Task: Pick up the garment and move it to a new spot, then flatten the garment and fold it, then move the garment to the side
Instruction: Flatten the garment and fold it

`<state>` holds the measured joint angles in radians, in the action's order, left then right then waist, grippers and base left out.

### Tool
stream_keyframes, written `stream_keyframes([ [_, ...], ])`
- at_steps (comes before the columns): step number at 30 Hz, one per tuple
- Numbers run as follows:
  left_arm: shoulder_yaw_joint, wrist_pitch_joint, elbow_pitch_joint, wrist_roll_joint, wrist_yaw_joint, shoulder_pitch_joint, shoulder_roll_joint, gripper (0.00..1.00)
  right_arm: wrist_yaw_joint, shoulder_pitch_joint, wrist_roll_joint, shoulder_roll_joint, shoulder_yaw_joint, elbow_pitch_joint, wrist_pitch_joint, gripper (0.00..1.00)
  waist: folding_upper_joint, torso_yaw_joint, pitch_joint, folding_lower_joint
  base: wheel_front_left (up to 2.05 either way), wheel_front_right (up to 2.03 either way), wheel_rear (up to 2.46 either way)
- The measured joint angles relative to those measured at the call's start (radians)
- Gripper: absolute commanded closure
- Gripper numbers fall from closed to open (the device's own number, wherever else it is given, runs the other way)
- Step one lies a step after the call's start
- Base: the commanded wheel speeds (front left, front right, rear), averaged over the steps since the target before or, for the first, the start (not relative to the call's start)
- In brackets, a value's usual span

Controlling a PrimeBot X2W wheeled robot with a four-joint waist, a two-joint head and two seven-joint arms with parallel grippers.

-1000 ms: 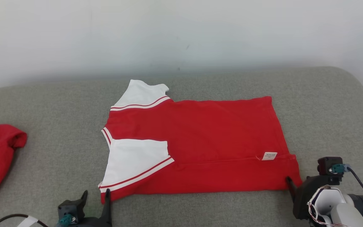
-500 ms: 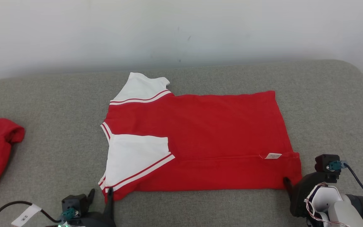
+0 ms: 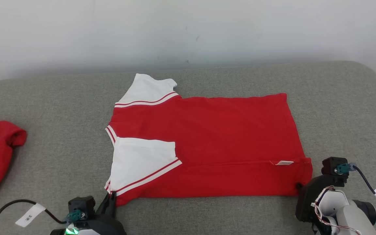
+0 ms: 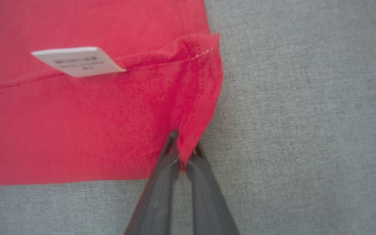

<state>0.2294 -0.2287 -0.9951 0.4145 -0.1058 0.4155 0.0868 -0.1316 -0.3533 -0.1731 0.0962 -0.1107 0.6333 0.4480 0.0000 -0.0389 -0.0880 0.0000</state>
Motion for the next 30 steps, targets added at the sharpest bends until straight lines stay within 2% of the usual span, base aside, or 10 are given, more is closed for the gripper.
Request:
stream_keyframes([
  [8, 0.003, -0.008, -0.007, 0.039, -0.017, -0.002, -0.005, 1.00, 0.000, 0.012, -0.011, 0.007, 0.001, -0.004, -0.026, 1.00, 0.0001, 0.008, 0.029, 0.0001, 0.00, 0.00, 0.00],
  [14, 0.013, -0.007, 0.026, 0.093, -0.024, -0.067, 0.001, 1.00, 0.000, 0.080, -0.033, 0.019, -0.008, -0.057, -0.014, 1.00, 0.0001, 0.011, 0.074, 0.0001, 0.00, 0.00, 0.00],
  [21, 0.056, 0.048, 0.167, 0.191, -0.025, -0.154, 0.031, 1.00, 0.000, 0.181, -0.076, 0.022, -0.046, -0.175, 0.016, 1.00, 0.0001, 0.015, 0.115, 0.0000, 0.00, 0.00, 0.00],
  [30, 0.057, 0.156, 0.368, 0.262, -0.016, -0.316, 0.120, 1.00, 0.000, 0.334, -0.081, 0.020, -0.065, -0.373, 0.125, 1.00, 0.0000, 0.019, 0.145, 0.0000, 0.00, 0.00, 0.00],
])
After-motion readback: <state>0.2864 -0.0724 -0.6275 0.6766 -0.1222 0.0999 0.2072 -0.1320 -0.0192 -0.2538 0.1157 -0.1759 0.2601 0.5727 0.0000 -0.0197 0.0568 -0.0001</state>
